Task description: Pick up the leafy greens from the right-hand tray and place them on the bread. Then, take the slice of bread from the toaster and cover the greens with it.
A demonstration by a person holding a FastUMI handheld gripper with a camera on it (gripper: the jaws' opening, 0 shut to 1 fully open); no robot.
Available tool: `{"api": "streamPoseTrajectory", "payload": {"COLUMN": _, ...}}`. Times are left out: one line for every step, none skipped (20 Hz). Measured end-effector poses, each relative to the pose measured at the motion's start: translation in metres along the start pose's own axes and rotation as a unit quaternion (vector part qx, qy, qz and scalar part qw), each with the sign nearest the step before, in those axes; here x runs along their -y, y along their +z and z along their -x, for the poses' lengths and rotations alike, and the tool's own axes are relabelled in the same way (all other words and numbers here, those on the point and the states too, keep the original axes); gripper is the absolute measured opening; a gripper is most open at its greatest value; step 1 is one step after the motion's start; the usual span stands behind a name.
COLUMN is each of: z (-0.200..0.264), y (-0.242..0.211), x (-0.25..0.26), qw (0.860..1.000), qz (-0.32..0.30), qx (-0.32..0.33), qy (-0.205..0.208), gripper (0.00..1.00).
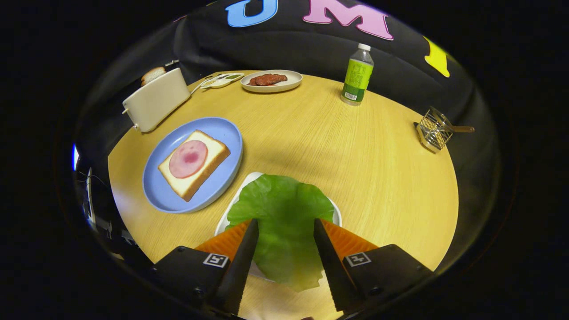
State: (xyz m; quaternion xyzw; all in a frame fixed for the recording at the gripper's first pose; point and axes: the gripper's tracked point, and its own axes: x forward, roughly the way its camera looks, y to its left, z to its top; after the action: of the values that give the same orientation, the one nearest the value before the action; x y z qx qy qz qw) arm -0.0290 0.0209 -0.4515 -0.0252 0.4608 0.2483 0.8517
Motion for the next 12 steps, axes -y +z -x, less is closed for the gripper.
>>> {"api": "streamPoseTrajectory", "payload": {"z": -0.004, "y": -0.003, "x": 0.001, "qw": 1.0, "qz": -0.002, "qx": -0.008, "qy": -0.001, "gripper": 0.78}}
{"api": "streamPoseTrajectory", "payload": {"z": -0.005, "y": 0.003, "x": 0.003, "qw": 1.0, "qz": 0.0, "qx": 0.004, "qy": -0.006, "gripper": 0.75}}
{"api": "streamPoseTrajectory", "payload": {"z": -0.004, "y": 0.0, "x": 0.005, "qw": 1.0, "qz": 0.0, "qx": -0.002, "qy": -0.006, "gripper": 0.72}}
{"api": "streamPoseTrajectory", "payload": {"z": -0.005, "y": 0.0, "x": 0.007, "qw": 1.0, "qz": -0.001, "qx": 0.003, "qy": -0.012, "gripper": 0.63}}
{"api": "streamPoseTrajectory", "payload": {"z": -0.004, "y": 0.001, "x": 0.008, "qw": 1.0, "qz": -0.002, "qx": 0.004, "qy": -0.012, "gripper": 0.57}}
{"api": "streamPoseTrajectory", "payload": {"z": -0.005, "y": 0.0, "x": 0.009, "qw": 1.0, "qz": 0.0, "qx": 0.008, "qy": -0.014, "gripper": 0.41}}
{"api": "streamPoseTrajectory", "payload": {"z": -0.005, "y": 0.001, "x": 0.008, "qw": 1.0, "qz": 0.001, "qx": 0.012, "qy": -0.016, "gripper": 0.25}}
{"api": "streamPoseTrajectory", "payload": {"z": -0.008, "y": 0.0, "x": 0.006, "qw": 1.0, "qz": 0.003, "qx": 0.013, "qy": -0.017, "gripper": 0.15}}
{"api": "streamPoseTrajectory", "payload": {"z": -0.004, "y": 0.001, "x": 0.006, "qw": 1.0, "qz": 0.006, "qx": 0.011, "qy": -0.019, "gripper": 0.07}}
{"api": "streamPoseTrajectory", "payload": {"z": 0.0, "y": 0.003, "x": 0.003, "qw": 1.0, "qz": 0.008, "qx": 0.014, "qy": -0.016, "gripper": 0.07}}
{"api": "streamPoseTrajectory", "payload": {"z": 0.005, "y": 0.008, "x": 0.001, "qw": 1.0, "qz": 0.006, "qx": 0.02, "qy": -0.018, "gripper": 0.07}}
{"api": "streamPoseTrajectory", "payload": {"z": 0.012, "y": 0.012, "x": 0.0, "qw": 0.999, "qz": 0.003, "qx": 0.027, "qy": -0.017, "gripper": 0.07}}
